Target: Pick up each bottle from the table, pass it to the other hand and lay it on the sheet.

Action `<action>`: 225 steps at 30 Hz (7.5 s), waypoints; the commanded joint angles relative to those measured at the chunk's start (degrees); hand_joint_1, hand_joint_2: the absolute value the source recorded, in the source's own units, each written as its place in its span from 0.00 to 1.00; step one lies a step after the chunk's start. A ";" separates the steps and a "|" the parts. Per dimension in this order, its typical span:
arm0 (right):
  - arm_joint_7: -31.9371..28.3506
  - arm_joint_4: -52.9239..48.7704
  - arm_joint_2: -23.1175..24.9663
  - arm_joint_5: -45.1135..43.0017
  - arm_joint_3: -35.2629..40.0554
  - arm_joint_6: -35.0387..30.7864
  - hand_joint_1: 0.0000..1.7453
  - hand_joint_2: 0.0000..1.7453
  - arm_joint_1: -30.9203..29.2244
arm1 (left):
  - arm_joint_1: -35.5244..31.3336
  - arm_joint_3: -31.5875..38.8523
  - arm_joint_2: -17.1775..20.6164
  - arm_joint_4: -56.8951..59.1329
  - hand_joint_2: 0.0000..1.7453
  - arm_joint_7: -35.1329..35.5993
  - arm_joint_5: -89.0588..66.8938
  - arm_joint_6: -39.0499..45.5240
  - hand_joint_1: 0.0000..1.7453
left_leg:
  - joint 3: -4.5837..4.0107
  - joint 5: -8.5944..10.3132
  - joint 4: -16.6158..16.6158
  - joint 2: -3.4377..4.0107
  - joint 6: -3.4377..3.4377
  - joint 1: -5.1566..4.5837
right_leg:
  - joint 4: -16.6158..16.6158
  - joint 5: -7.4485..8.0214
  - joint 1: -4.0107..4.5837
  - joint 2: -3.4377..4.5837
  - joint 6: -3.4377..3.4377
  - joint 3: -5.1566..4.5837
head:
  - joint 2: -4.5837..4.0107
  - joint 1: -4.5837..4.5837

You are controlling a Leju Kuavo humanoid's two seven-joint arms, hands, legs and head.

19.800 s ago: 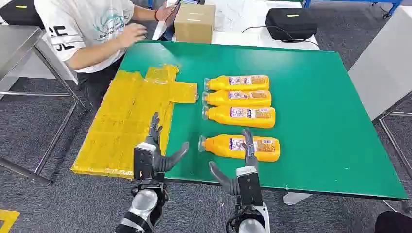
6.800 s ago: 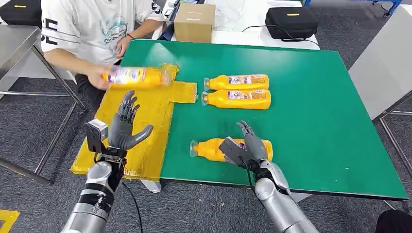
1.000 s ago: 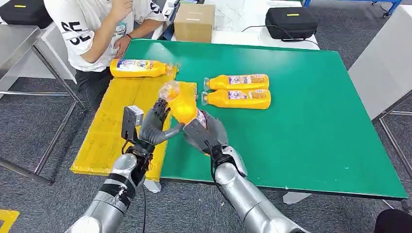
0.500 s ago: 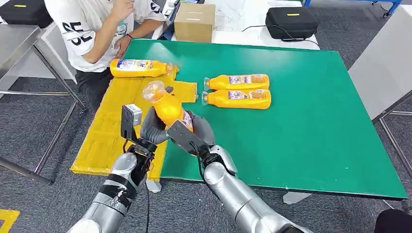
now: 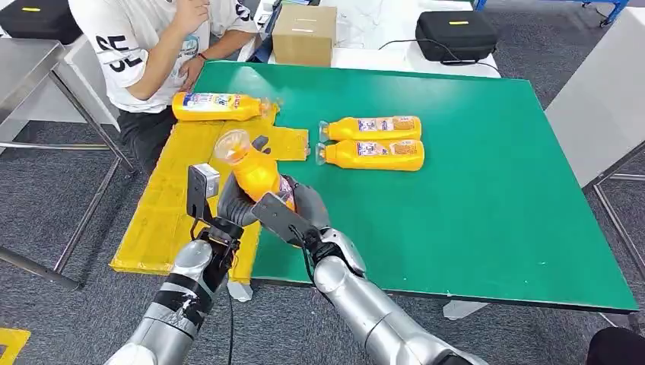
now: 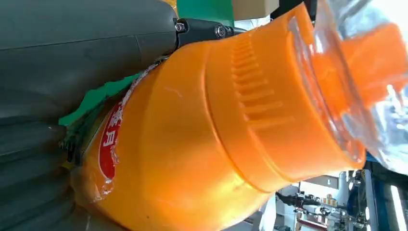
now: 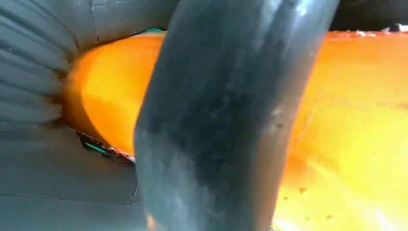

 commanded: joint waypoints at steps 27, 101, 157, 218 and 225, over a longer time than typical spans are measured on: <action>-4.68 -7.23 -4.16 -7.08 -5.73 -3.05 0.00 1.00 1.32 | -4.15 7.30 3.56 6.12 1.00 -2.04 0.78 3.64 1.00 | 0.07 -0.02 -0.04 -0.11 -0.06 0.01 | -0.01 -0.07 0.02 -0.17 -0.06 0.01 | 0.00 0.02; -9.43 -20.83 -9.37 -14.60 -13.58 1.09 0.00 1.00 8.18 | -8.42 9.62 16.54 22.04 1.00 -17.53 -39.35 19.93 0.00 | 0.10 0.05 0.07 -0.16 -0.16 0.04 | 0.17 -0.13 0.03 -0.10 -0.17 0.11 | 0.00 0.00; -6.78 -26.33 -9.67 -7.56 -12.79 -6.76 0.00 1.00 16.31 | -0.21 3.56 -1.58 6.17 1.00 -6.81 -4.45 15.65 0.00 | -0.04 0.03 -0.03 -0.21 -0.16 0.03 | 0.01 -0.14 0.03 -0.19 -0.15 -0.03 | 0.00 0.00; 0.75 -20.94 -14.55 5.16 -13.02 -8.52 0.00 1.00 16.68 | 1.85 4.67 -1.42 6.23 1.00 -7.20 -3.37 17.04 0.00 | 0.21 -0.05 -0.13 -0.17 -0.18 0.02 | -0.07 -0.20 0.03 -0.14 -0.19 0.24 | 0.00 0.00; 4.27 -16.87 -17.59 11.99 -15.72 -5.63 0.00 1.00 16.12 | 2.84 5.49 -1.29 4.71 1.00 -7.30 -2.91 15.50 0.00 | 0.17 -0.07 -0.07 -0.22 -0.16 0.03 | -0.04 -0.22 0.03 -0.19 -0.19 0.22 | 0.00 0.00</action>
